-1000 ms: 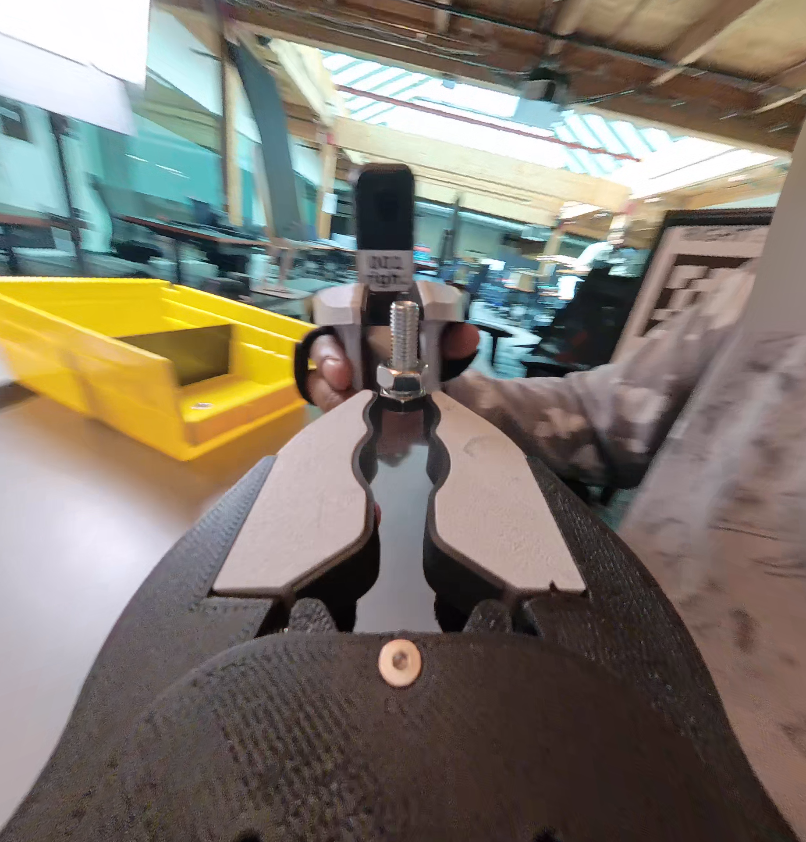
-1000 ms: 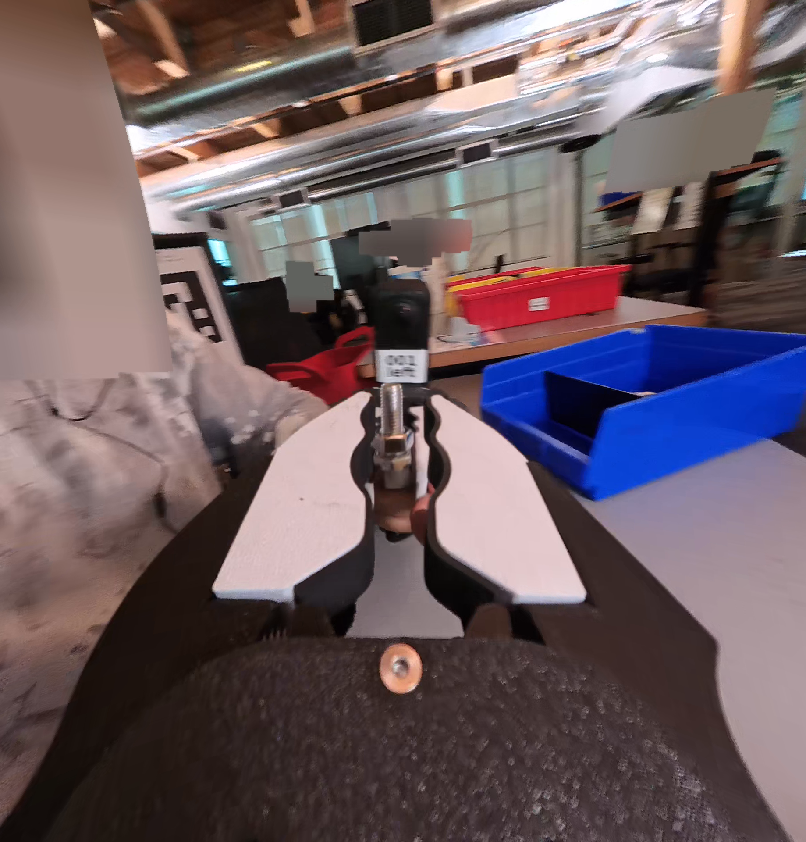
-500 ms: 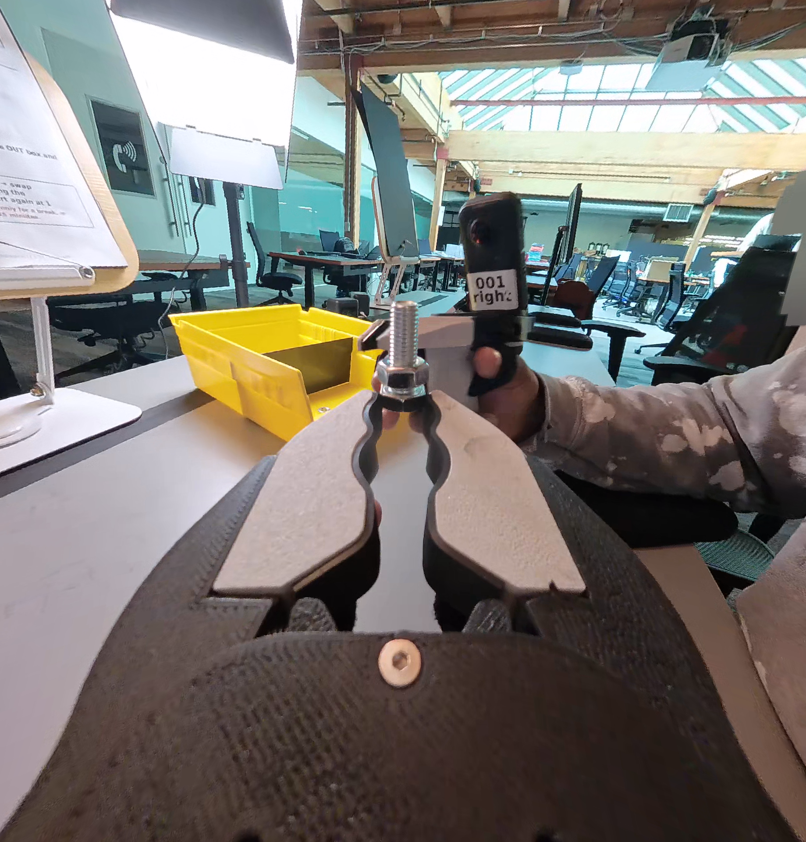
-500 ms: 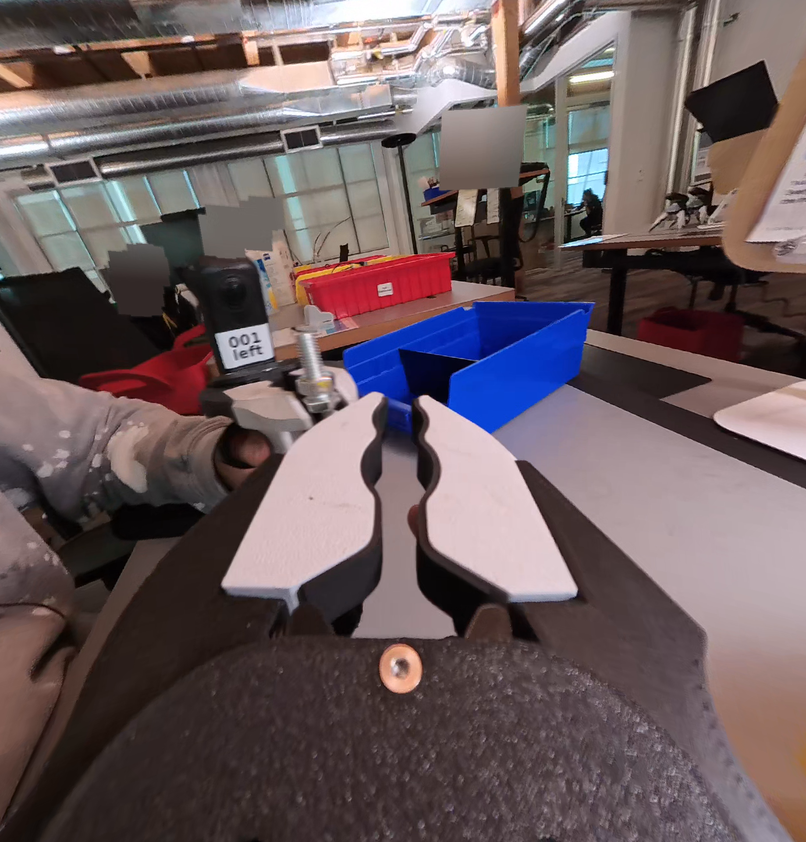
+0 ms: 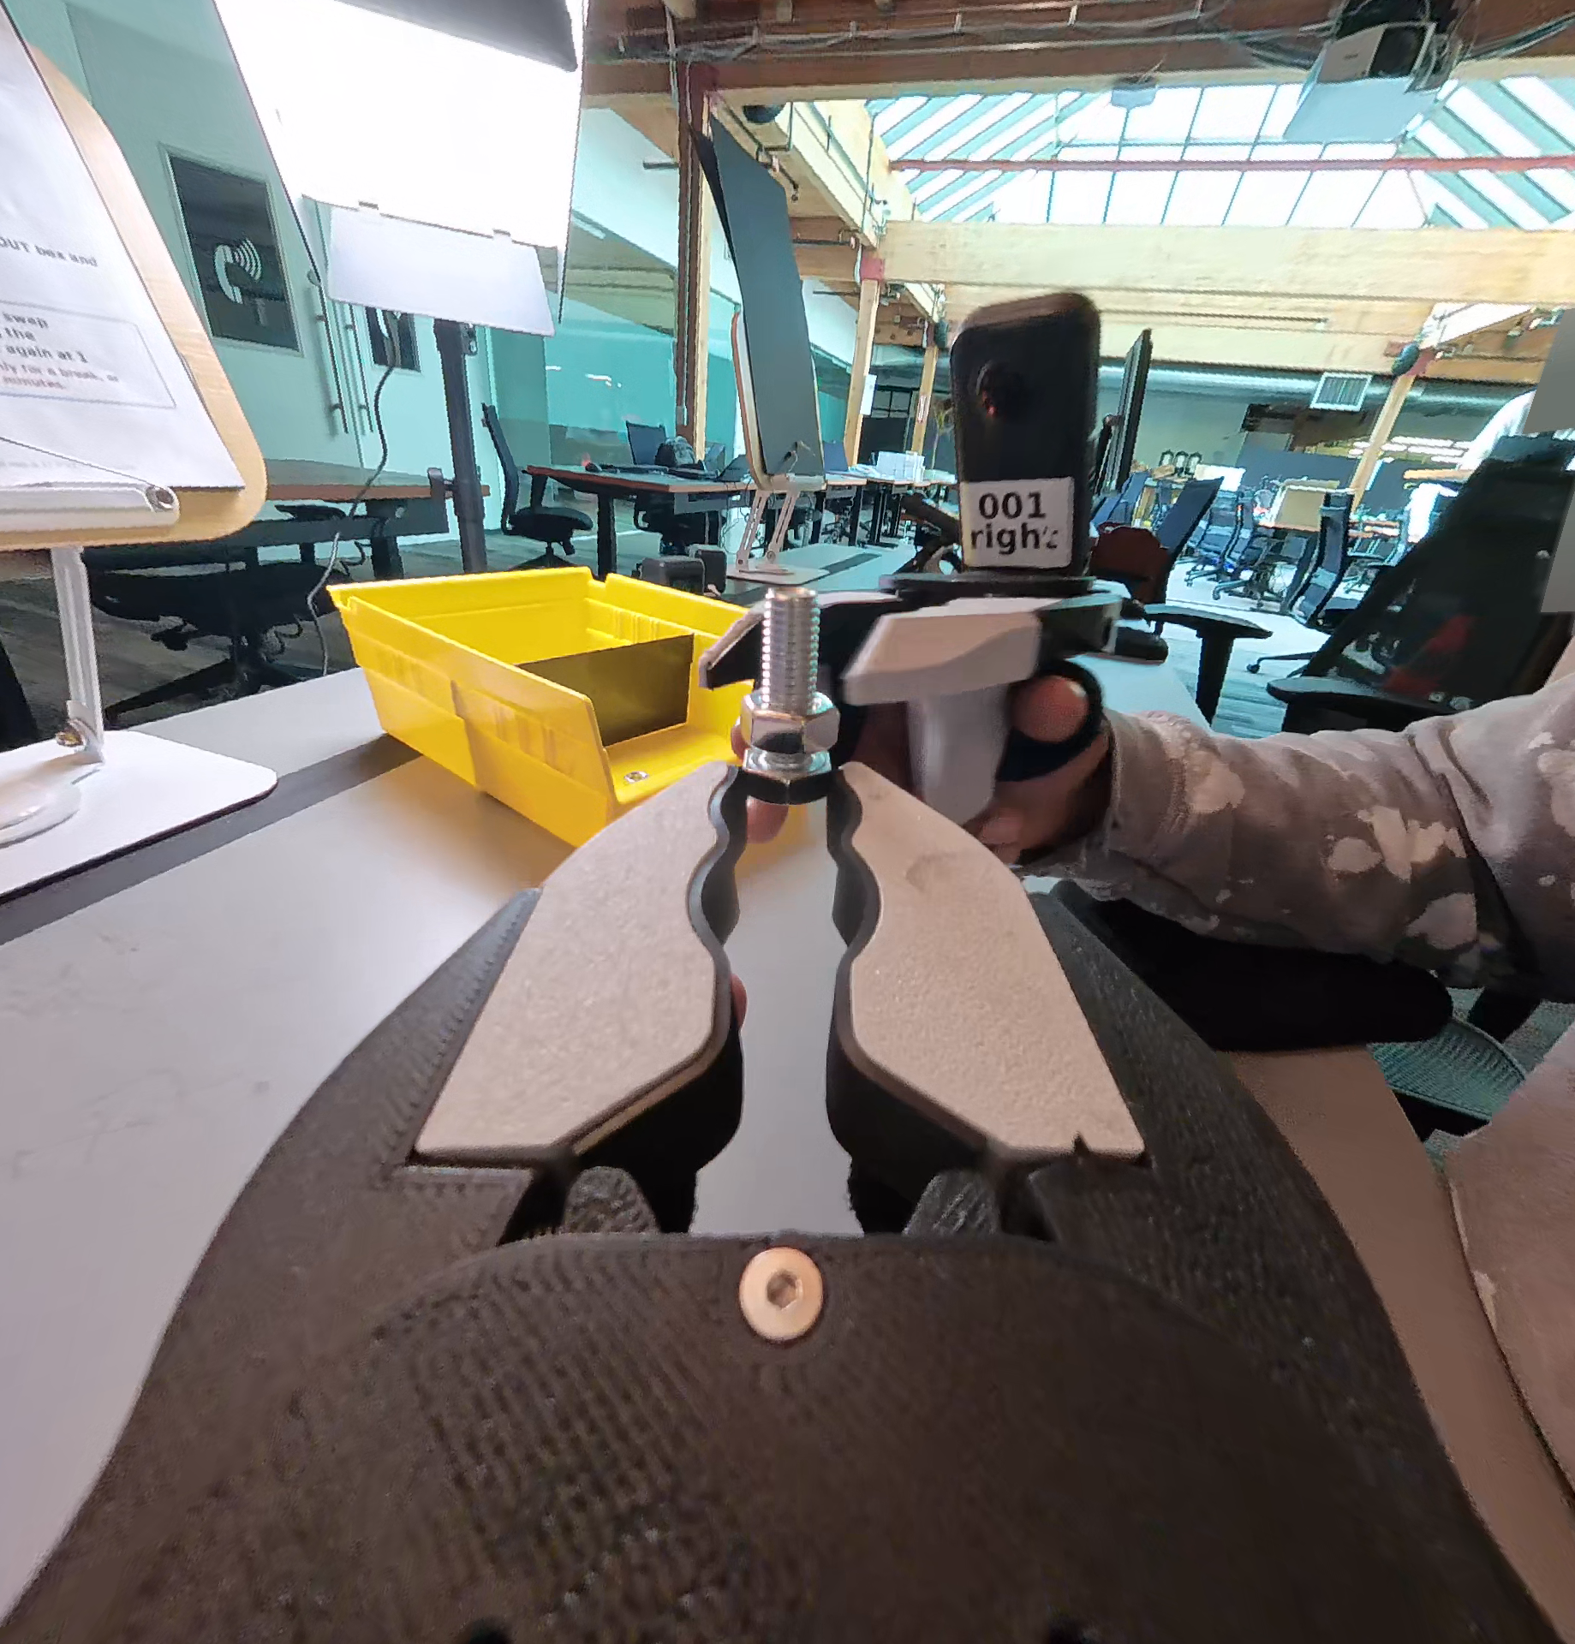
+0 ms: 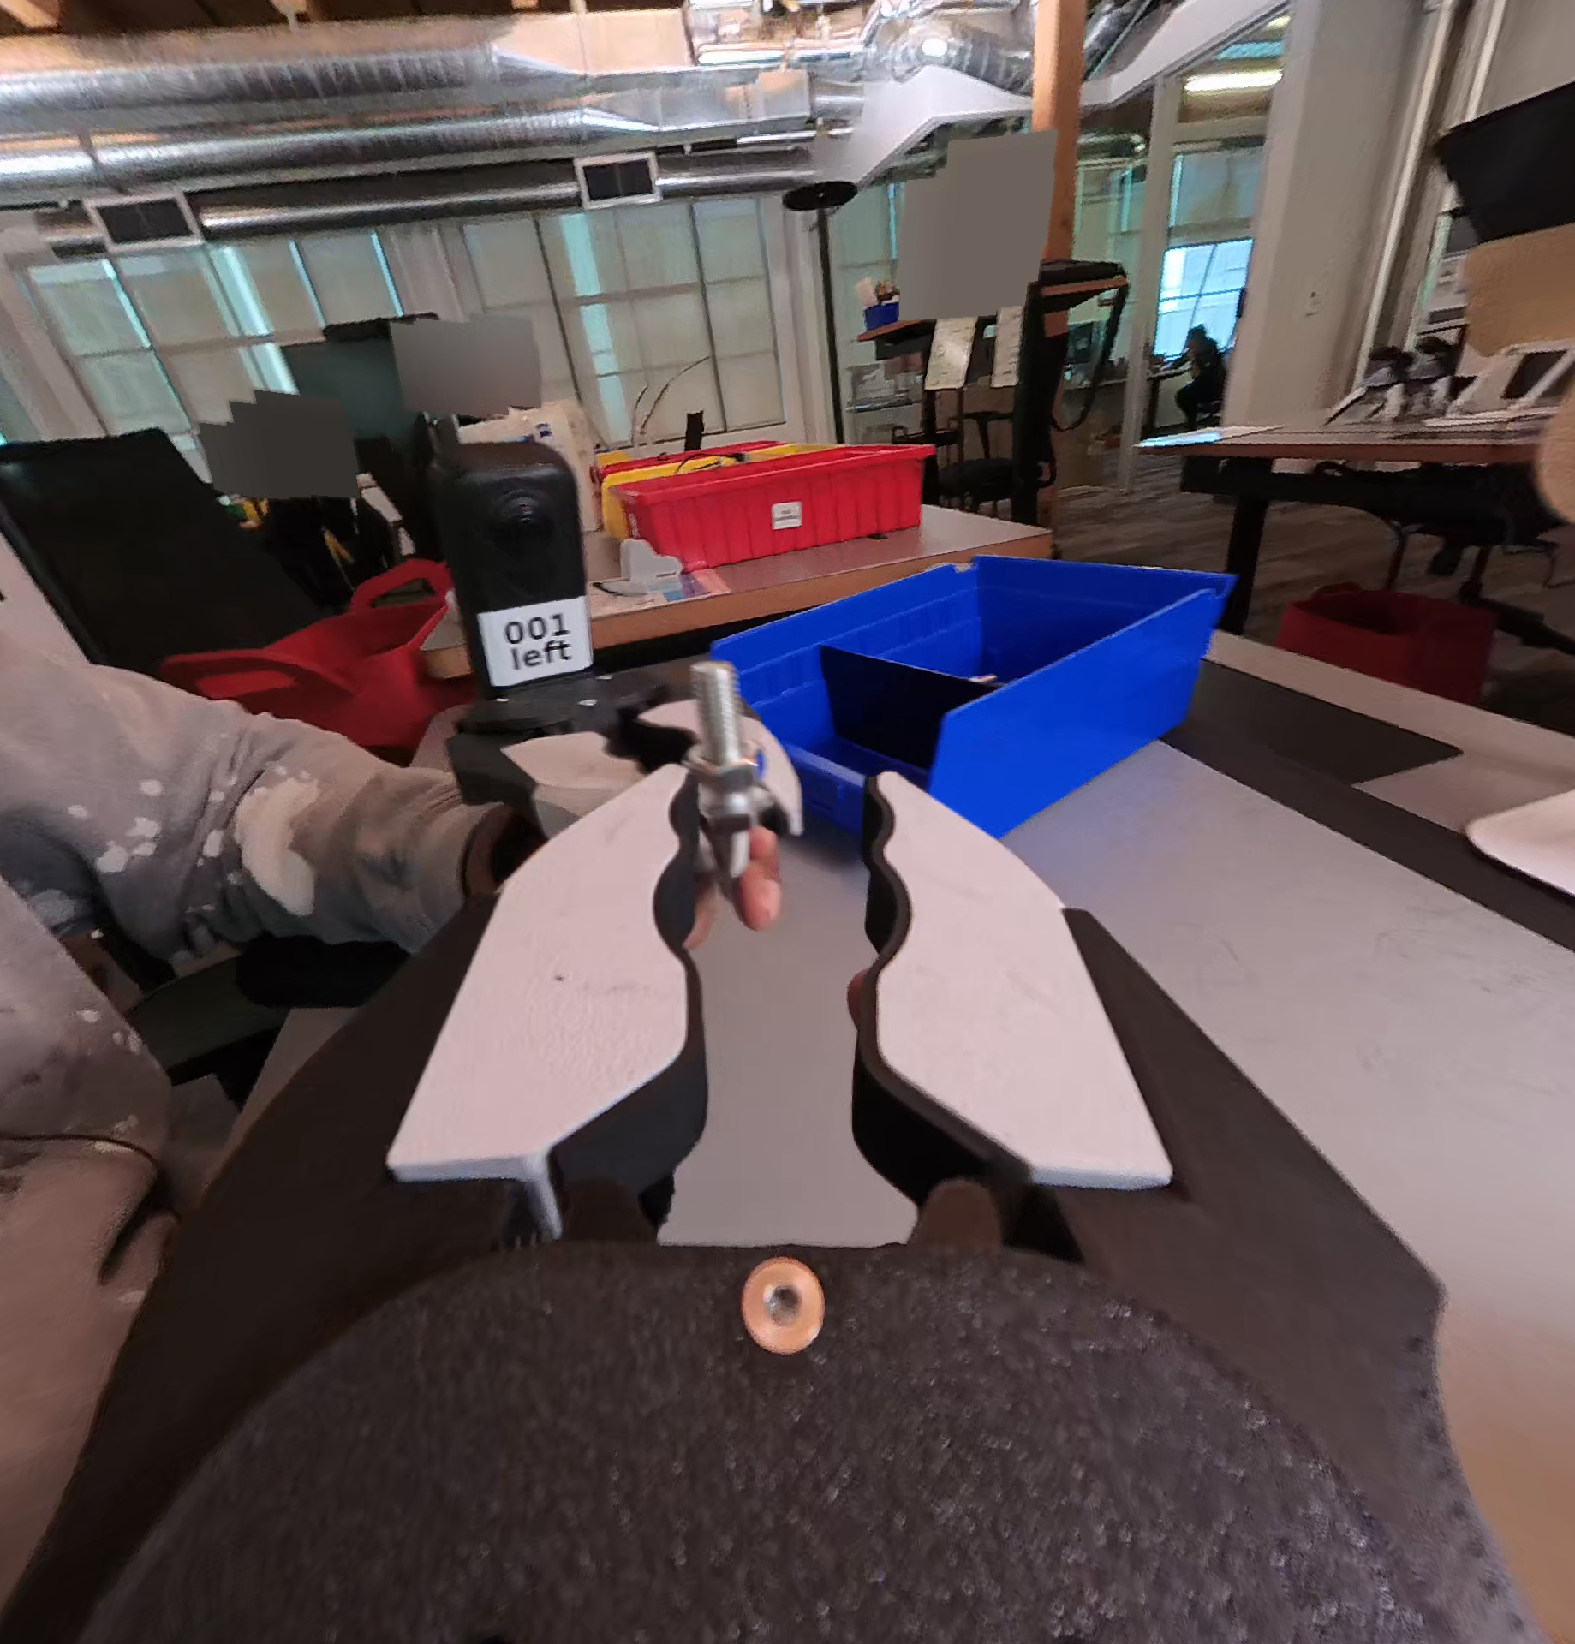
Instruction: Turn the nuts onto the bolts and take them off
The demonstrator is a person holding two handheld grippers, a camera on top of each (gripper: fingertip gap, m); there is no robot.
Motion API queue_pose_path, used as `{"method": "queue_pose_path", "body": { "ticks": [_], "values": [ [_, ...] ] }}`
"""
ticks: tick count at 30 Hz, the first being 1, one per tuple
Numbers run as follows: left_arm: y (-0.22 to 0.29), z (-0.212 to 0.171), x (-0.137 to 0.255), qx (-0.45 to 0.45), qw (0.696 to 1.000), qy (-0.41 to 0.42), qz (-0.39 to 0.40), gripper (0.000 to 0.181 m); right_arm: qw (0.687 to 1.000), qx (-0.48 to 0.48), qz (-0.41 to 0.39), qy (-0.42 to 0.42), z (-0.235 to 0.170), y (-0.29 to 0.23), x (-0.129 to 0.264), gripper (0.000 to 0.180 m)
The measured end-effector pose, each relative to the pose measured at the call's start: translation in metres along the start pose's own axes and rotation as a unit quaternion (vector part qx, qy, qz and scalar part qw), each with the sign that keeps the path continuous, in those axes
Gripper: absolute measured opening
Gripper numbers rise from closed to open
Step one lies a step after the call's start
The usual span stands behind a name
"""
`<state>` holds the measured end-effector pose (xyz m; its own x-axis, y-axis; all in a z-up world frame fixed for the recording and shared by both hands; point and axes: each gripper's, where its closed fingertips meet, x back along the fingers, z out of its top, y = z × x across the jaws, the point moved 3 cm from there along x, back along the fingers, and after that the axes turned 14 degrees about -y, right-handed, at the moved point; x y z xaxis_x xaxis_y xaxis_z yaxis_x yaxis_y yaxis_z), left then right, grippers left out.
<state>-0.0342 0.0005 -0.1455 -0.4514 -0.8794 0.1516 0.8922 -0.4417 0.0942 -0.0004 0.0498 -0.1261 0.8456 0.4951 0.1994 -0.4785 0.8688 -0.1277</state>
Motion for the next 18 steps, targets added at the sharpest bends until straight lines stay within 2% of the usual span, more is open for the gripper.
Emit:
{"method": "queue_pose_path", "body": {
  "ticks": [4, 5, 6, 7, 13, 16, 17, 18],
  "values": [
    [0.002, -0.001, -0.002, -0.005, 1.000, -0.005, 0.003, 0.018, 1.000, 0.006, -0.002, -0.014, -0.002, -0.004, -0.009, 0.036],
    [0.000, 0.000, 0.000, -0.002, 1.000, 0.001, 0.004, 0.018, 1.000, -0.004, -0.010, -0.007, -0.002, 0.002, -0.005, 0.020],
    [0.000, 0.003, 0.003, -0.001, 1.000, 0.010, -0.004, 0.018, 0.999, -0.016, -0.034, 0.004, -0.001, 0.012, 0.001, 0.011],
    [-0.001, 0.004, 0.004, -0.001, 1.000, 0.010, 0.002, 0.018, 0.999, -0.017, -0.043, 0.010, 0.000, 0.017, 0.005, 0.011],
    [0.000, -0.002, -0.001, -0.003, 1.000, -0.007, 0.006, 0.018, 1.000, 0.002, -0.007, -0.009, -0.001, -0.005, -0.008, 0.040],
    [0.001, -0.001, -0.001, -0.008, 1.000, -0.007, 0.008, 0.018, 1.000, 0.003, -0.011, -0.011, -0.002, -0.002, -0.009, 0.038],
    [-0.001, 0.000, 0.001, -0.006, 1.000, -0.003, 0.009, 0.018, 1.000, -0.013, -0.023, -0.003, -0.001, 0.004, -0.005, 0.017],
    [-0.001, 0.003, 0.003, -0.007, 1.000, 0.004, 0.001, 0.018, 0.999, -0.024, -0.045, 0.011, 0.000, 0.013, 0.000, 0.010]
  ]
}}
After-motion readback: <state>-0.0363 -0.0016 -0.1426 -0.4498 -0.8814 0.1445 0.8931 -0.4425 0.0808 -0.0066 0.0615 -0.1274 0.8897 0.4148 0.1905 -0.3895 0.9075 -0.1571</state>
